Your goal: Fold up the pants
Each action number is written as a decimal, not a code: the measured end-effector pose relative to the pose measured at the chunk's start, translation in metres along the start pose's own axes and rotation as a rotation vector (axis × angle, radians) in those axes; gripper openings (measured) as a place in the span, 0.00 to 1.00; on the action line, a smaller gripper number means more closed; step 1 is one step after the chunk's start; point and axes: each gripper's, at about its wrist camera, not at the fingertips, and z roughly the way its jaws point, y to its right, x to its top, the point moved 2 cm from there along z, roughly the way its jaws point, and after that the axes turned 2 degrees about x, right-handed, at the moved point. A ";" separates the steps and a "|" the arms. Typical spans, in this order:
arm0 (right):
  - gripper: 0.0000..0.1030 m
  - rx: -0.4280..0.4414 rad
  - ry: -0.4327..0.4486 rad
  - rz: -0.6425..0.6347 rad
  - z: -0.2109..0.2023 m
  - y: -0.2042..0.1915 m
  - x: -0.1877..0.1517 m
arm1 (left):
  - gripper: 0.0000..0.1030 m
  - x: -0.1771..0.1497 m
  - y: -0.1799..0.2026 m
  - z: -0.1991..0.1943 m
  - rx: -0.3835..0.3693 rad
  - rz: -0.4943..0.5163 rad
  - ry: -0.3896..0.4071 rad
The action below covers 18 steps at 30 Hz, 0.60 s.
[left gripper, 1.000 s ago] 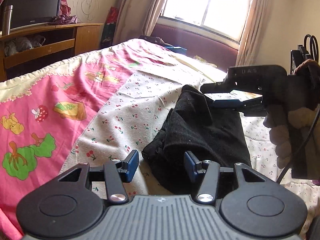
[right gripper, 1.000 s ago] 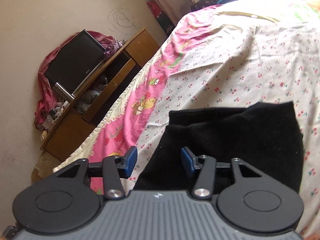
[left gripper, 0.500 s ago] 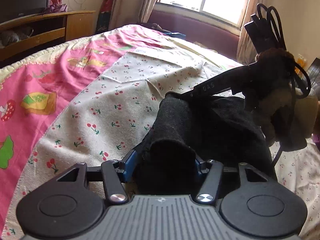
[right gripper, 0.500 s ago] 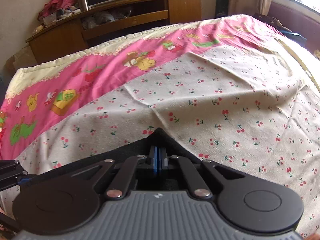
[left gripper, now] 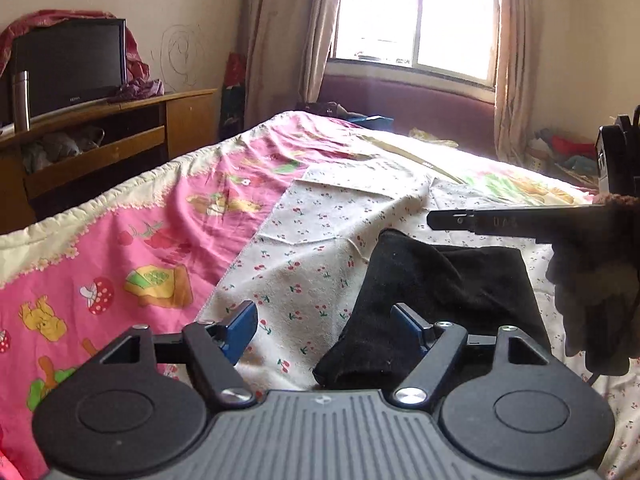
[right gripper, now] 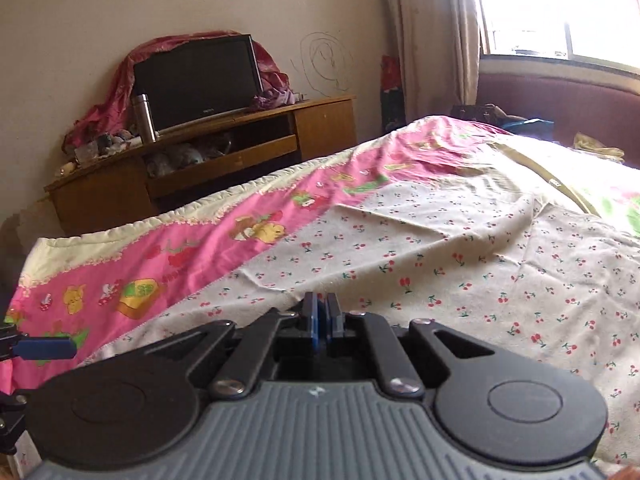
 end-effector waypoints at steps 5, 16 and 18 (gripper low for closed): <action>0.03 0.031 -0.068 -0.075 0.039 -0.014 -0.013 | 0.84 -0.006 0.022 0.040 0.003 0.130 -0.031; 0.00 -0.132 -0.174 0.104 0.082 0.043 -0.038 | 0.91 -0.018 -0.015 0.076 -0.104 -0.062 -0.156; 0.04 -0.121 -0.114 0.137 0.063 0.042 -0.032 | 0.91 -0.014 -0.013 0.058 -0.056 -0.031 -0.114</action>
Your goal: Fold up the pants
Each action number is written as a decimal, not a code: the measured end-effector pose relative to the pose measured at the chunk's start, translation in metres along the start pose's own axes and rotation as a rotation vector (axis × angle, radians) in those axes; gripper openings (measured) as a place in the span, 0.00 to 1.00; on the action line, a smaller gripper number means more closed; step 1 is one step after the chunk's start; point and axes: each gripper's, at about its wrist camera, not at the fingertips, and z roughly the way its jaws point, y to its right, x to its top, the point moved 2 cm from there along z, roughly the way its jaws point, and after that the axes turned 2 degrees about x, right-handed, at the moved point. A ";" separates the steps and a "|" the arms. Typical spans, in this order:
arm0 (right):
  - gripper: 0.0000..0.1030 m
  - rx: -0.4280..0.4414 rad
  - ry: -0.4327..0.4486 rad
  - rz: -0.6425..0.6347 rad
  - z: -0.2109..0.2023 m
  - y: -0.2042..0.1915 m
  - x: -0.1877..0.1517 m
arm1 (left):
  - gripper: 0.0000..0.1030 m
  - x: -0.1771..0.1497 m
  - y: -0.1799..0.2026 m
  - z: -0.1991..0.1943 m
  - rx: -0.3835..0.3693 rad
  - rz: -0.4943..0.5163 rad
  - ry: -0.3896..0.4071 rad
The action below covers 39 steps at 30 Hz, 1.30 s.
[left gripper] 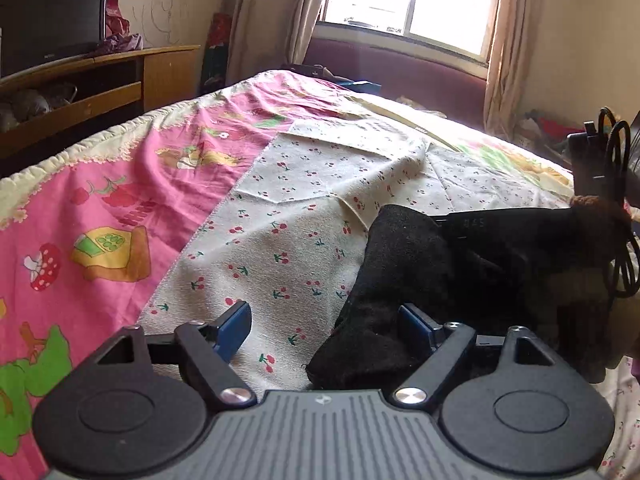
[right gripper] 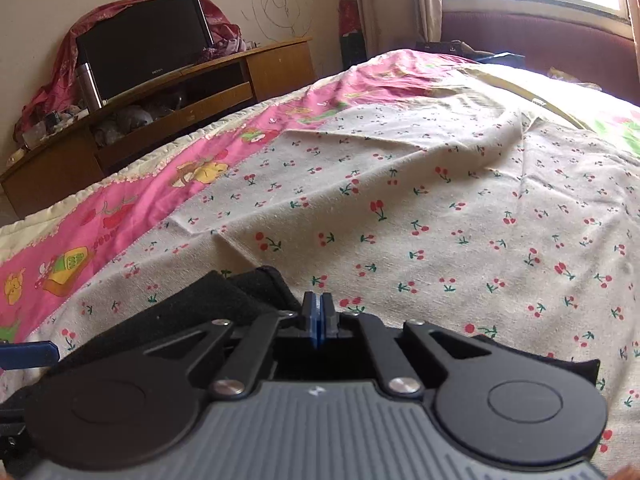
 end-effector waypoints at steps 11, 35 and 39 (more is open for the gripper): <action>0.02 0.007 -0.055 -0.115 -0.010 -0.038 -0.009 | 0.92 0.000 0.005 0.007 0.206 0.064 -0.092; 0.14 -0.008 -0.002 0.009 -0.087 -0.038 -0.006 | 0.91 0.010 0.030 -0.014 0.233 0.098 -0.124; 0.15 0.002 -0.008 0.049 -0.121 -0.037 -0.026 | 0.91 0.005 0.038 -0.026 0.225 0.098 -0.120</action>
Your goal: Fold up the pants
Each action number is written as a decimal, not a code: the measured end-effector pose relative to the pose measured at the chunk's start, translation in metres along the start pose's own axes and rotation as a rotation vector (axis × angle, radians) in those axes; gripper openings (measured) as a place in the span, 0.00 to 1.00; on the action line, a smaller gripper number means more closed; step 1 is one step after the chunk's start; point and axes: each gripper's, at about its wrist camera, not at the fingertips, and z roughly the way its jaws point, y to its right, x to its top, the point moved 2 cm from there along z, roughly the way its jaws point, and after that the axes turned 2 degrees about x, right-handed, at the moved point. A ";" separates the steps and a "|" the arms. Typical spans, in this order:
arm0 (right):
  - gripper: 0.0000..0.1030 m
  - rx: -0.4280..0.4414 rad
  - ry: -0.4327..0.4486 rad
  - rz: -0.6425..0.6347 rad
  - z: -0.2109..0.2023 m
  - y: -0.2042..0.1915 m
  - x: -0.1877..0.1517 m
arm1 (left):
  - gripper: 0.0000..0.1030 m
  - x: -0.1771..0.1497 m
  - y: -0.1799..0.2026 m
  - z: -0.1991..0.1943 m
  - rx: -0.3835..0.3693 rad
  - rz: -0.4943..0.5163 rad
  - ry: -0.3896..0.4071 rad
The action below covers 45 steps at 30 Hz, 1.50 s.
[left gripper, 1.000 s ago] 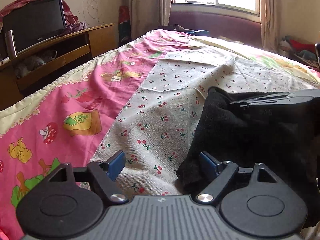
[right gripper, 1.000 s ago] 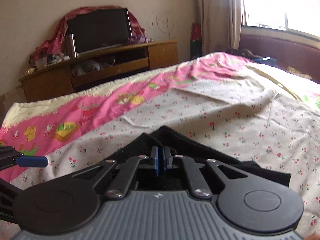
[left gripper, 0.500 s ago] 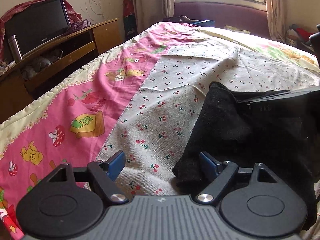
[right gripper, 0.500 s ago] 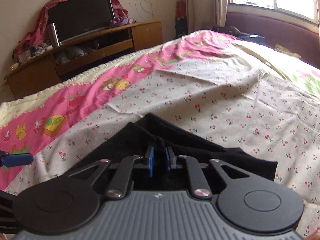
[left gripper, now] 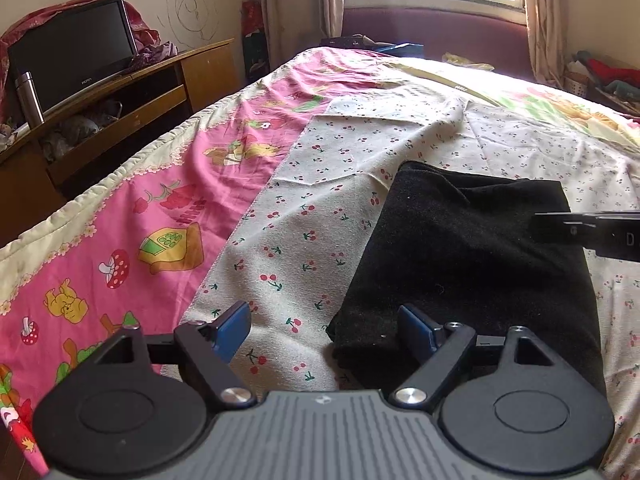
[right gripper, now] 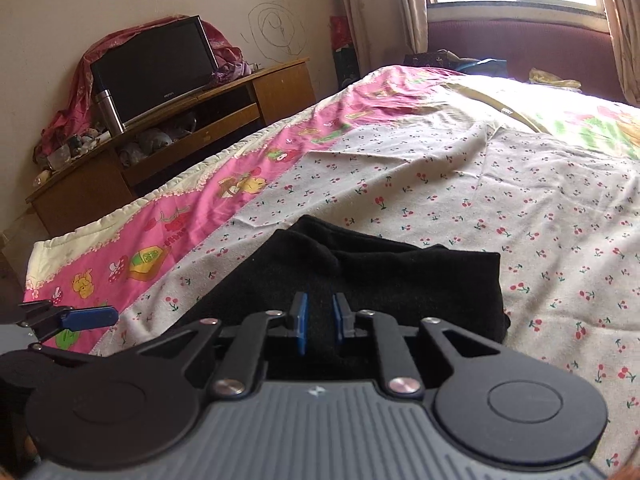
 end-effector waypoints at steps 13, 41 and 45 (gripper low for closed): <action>0.17 0.004 0.008 0.129 -0.099 -0.003 -0.061 | 0.92 -0.031 0.046 -0.072 -0.022 0.003 0.032; 0.29 0.030 -0.017 0.188 -0.129 -0.030 -0.112 | 1.00 -0.070 0.055 -0.119 0.054 -0.026 -0.003; 0.31 0.031 -0.024 0.179 -0.127 -0.031 -0.116 | 1.00 -0.072 0.054 -0.121 0.053 -0.035 -0.007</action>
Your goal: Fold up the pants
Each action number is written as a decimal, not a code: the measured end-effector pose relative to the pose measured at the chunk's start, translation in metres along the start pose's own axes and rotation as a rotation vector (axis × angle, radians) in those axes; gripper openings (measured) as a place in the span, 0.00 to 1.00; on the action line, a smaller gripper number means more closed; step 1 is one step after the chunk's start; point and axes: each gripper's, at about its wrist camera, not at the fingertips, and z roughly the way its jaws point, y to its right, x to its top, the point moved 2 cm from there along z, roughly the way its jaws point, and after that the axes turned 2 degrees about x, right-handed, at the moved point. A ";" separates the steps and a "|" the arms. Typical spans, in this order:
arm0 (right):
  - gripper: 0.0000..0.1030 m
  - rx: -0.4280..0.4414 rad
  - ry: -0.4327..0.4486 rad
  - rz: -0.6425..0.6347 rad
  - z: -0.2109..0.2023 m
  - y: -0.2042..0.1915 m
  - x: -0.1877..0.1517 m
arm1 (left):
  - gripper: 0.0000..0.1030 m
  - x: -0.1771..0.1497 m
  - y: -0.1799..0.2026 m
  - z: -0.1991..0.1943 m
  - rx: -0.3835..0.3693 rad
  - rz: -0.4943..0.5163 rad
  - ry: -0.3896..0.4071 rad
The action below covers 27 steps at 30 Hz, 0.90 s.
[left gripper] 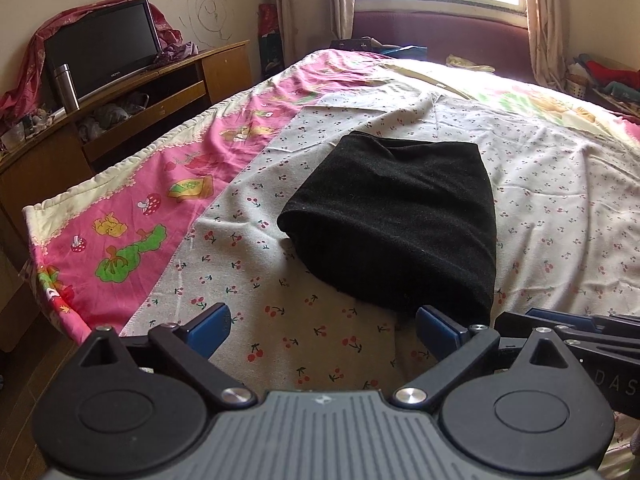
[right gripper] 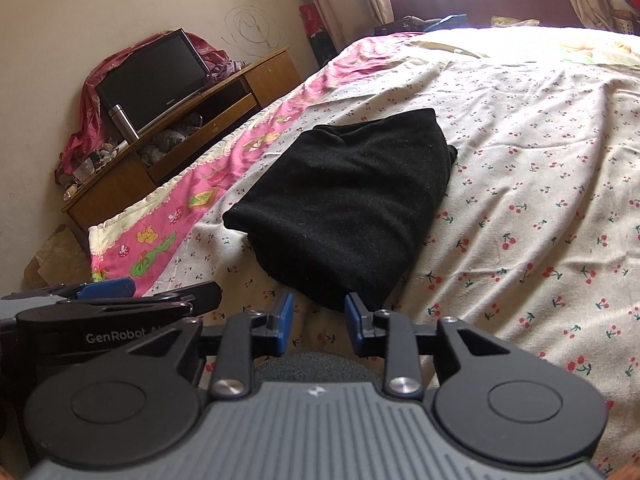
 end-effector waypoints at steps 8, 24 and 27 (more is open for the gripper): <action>0.32 -0.003 -0.018 -0.014 0.005 -0.002 -0.008 | 1.00 -0.006 0.001 0.001 0.005 0.003 -0.016; 0.32 -0.003 -0.016 -0.003 0.004 -0.002 -0.008 | 1.00 -0.006 0.004 -0.003 0.033 0.043 -0.002; 0.32 -0.003 -0.019 -0.002 0.005 -0.002 -0.009 | 1.00 -0.006 0.004 -0.003 0.041 0.051 0.001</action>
